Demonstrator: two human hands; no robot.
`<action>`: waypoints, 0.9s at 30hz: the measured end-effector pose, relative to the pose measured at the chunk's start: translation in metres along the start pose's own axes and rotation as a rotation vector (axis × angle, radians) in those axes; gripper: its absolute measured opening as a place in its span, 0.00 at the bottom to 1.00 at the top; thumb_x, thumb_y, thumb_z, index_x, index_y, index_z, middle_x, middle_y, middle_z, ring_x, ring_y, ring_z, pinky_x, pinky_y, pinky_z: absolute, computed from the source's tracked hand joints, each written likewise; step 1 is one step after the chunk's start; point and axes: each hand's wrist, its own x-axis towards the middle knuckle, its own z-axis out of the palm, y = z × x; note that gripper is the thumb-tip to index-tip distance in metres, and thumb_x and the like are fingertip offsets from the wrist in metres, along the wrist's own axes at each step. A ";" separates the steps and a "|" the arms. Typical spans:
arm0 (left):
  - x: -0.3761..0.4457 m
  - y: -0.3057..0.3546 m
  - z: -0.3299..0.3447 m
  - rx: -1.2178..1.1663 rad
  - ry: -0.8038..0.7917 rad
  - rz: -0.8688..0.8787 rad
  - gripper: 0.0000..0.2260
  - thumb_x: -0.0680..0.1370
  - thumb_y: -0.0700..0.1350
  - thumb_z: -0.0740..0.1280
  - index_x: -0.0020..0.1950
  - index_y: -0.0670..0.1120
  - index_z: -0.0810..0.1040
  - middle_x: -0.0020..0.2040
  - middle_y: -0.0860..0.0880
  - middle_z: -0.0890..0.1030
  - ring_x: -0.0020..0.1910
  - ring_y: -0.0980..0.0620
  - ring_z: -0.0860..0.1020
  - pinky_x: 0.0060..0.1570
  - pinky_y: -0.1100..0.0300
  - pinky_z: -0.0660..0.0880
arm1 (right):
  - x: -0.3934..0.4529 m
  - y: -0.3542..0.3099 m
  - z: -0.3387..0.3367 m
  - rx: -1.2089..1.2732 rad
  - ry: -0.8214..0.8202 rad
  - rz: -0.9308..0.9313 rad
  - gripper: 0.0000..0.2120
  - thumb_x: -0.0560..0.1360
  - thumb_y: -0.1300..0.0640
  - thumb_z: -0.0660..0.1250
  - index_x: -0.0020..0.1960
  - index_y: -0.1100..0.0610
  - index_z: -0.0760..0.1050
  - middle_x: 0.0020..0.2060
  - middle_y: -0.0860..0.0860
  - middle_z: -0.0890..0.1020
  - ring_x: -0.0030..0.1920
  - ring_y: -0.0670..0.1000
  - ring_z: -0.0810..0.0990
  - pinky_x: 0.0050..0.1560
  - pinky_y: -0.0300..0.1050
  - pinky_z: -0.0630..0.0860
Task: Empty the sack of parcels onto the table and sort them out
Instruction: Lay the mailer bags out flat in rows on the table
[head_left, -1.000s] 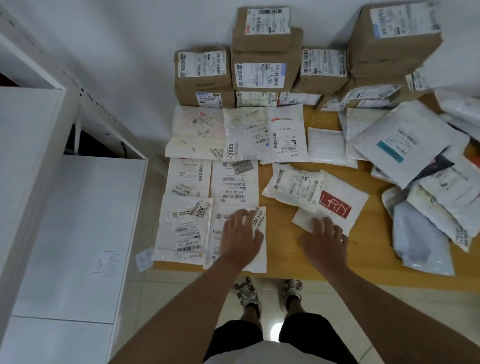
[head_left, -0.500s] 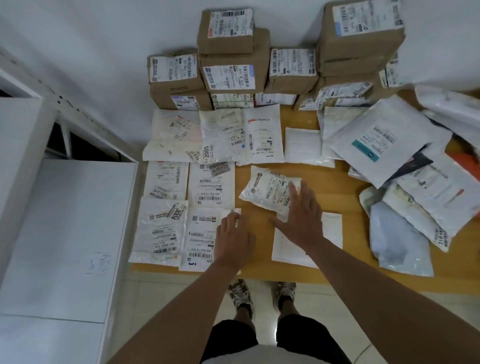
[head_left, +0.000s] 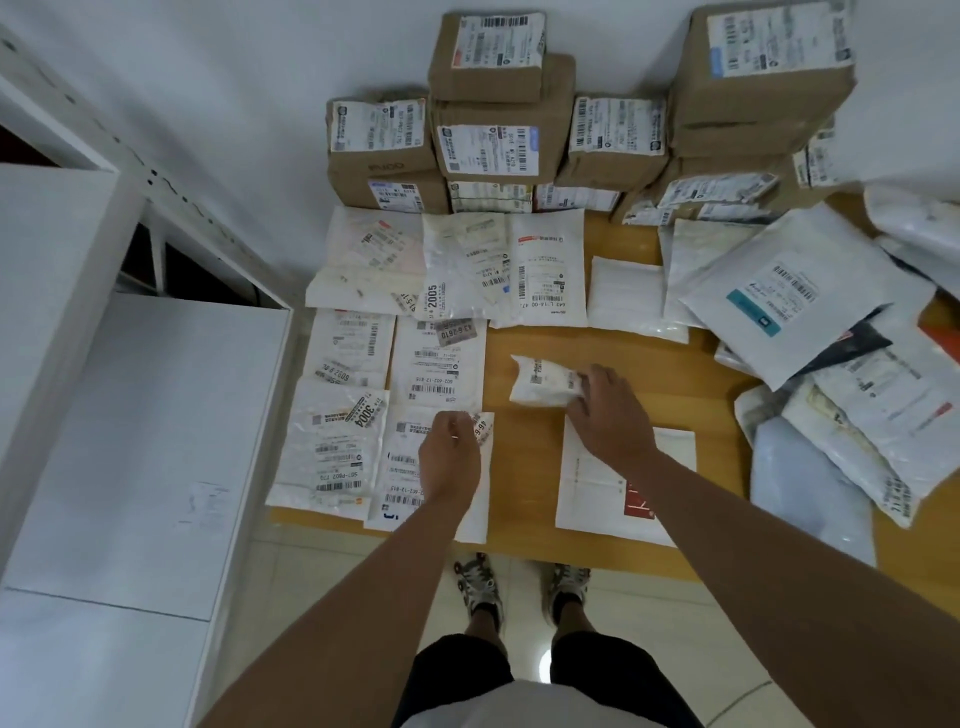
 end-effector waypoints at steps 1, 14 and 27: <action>0.002 0.001 -0.001 0.007 0.000 0.003 0.11 0.82 0.50 0.57 0.52 0.47 0.76 0.45 0.49 0.81 0.44 0.49 0.79 0.36 0.58 0.70 | -0.005 0.001 0.001 0.032 0.042 -0.004 0.16 0.78 0.58 0.63 0.64 0.61 0.70 0.57 0.58 0.76 0.56 0.57 0.75 0.50 0.51 0.78; -0.001 0.013 0.000 -0.800 -0.500 -0.425 0.17 0.79 0.44 0.67 0.65 0.38 0.71 0.52 0.42 0.83 0.48 0.47 0.84 0.39 0.59 0.79 | -0.037 -0.001 0.003 0.047 0.087 -0.379 0.04 0.77 0.59 0.55 0.50 0.55 0.67 0.64 0.59 0.67 0.68 0.65 0.65 0.66 0.57 0.67; -0.027 0.006 0.007 -0.358 -0.646 -0.067 0.11 0.75 0.37 0.68 0.55 0.49 0.78 0.54 0.46 0.83 0.55 0.49 0.80 0.59 0.55 0.77 | -0.042 -0.030 -0.011 0.898 0.092 0.531 0.15 0.81 0.58 0.56 0.57 0.45 0.79 0.62 0.52 0.78 0.57 0.50 0.80 0.57 0.51 0.79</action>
